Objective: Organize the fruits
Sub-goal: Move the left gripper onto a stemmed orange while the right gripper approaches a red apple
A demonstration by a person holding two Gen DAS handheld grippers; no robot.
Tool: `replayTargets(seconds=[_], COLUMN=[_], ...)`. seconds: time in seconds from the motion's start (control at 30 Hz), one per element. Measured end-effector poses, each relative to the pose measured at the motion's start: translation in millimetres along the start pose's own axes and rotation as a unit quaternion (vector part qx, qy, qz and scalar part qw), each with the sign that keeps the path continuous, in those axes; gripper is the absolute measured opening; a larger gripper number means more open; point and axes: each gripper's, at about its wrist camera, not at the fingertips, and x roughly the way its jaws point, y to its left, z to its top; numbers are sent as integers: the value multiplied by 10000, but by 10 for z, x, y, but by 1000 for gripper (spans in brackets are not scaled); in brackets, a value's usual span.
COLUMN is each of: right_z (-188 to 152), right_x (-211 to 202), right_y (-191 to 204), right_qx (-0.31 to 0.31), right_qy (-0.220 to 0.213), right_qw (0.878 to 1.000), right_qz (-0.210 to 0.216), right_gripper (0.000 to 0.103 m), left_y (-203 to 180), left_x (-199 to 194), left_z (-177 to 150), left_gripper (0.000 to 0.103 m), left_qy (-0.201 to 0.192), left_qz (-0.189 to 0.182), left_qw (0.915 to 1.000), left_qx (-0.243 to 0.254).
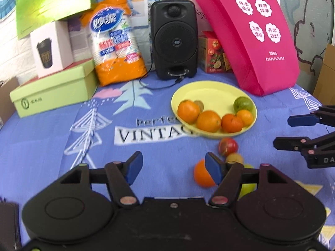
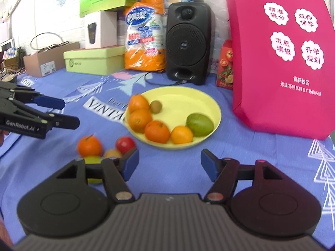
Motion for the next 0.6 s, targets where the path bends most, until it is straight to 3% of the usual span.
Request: replayTargets(seconds=[0.3, 0.6], right_z=[-311, -543], right_x=[-264, -350], right_y=[300, 494], right_qx=[-365, -681], right_qy=[118, 398], right_qw=[9984, 9940], right_qz=[412, 755], right_gripper=[65, 65], left_y=[-34, -120], left_x=[-7, 202], left_z=[-328, -420], left_gripper=[66, 68], left_qy=[266, 459], left_qz=[-107, -289], left_qw=[9995, 9981], left_qx=[137, 276])
